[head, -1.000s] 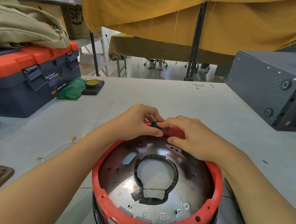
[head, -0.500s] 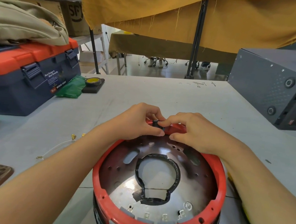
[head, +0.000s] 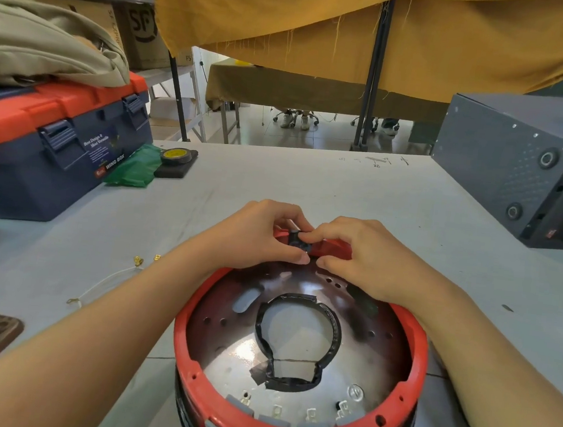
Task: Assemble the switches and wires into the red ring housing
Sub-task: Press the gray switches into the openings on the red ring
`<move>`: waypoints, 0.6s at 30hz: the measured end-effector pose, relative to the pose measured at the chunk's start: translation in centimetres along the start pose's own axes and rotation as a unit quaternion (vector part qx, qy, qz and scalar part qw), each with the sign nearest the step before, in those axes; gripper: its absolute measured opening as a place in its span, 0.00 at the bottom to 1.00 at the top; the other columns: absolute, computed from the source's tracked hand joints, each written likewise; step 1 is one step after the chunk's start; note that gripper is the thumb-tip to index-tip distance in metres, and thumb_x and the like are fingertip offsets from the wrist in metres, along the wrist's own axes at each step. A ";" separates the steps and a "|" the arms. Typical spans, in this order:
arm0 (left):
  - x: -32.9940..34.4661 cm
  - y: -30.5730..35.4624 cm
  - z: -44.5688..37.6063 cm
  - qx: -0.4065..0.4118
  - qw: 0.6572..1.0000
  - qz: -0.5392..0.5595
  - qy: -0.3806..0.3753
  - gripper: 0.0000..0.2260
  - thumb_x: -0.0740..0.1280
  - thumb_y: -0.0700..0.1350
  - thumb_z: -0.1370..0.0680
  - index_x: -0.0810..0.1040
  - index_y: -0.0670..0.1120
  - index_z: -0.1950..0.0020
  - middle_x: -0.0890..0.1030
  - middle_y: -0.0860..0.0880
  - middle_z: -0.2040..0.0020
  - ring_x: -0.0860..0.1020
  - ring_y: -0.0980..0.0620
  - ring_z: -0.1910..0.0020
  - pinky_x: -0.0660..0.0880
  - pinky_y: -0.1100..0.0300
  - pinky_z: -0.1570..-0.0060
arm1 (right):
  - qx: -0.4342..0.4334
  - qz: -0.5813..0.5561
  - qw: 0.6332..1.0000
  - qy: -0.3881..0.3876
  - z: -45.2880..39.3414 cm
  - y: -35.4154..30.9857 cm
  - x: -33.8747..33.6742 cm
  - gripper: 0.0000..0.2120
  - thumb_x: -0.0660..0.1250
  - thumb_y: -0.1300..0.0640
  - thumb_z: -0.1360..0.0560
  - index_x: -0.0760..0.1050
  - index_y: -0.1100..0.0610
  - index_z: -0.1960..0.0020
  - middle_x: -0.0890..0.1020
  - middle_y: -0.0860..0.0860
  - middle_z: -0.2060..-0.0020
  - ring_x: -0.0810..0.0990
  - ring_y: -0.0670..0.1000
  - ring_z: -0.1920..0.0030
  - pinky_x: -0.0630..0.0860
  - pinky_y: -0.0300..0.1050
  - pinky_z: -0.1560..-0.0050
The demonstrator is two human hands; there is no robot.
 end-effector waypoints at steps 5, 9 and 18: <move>-0.3 -0.2 0.2 -0.007 1.000 -0.021 0.008 0.11 0.75 0.49 0.32 0.77 0.56 0.53 0.82 0.53 0.54 0.78 0.58 0.54 0.73 0.60 0.53 | -0.015 0.025 0.999 0.015 0.2 -0.4 -0.2 0.18 0.68 0.53 0.27 0.73 0.42 0.38 0.79 0.46 0.46 0.74 0.49 0.46 0.71 0.48 0.44; -0.4 -0.3 0.3 -0.007 1.000 -0.016 0.010 0.11 0.75 0.48 0.31 0.77 0.53 0.52 0.83 0.54 0.58 0.75 0.63 0.64 0.68 0.69 0.62 | -0.012 0.029 0.999 0.017 0.1 -0.3 -0.2 0.16 0.68 0.53 0.26 0.74 0.43 0.39 0.78 0.46 0.46 0.73 0.48 0.46 0.71 0.48 0.43; -0.3 -0.2 0.0 0.001 1.000 -0.020 0.006 0.08 0.75 0.47 0.30 0.80 0.50 0.53 0.84 0.49 0.54 0.80 0.51 0.52 0.74 0.50 0.45 | -0.002 0.021 1.000 0.004 -0.2 0.3 0.2 0.14 0.67 0.54 0.25 0.74 0.43 0.41 0.77 0.45 0.45 0.73 0.49 0.45 0.72 0.51 0.43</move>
Point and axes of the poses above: each hand's wrist, its own z-axis away from the middle knuckle, its own x-axis out of the palm, y = z × x, the point moved 10 cm from there along -z, towards the middle knuckle
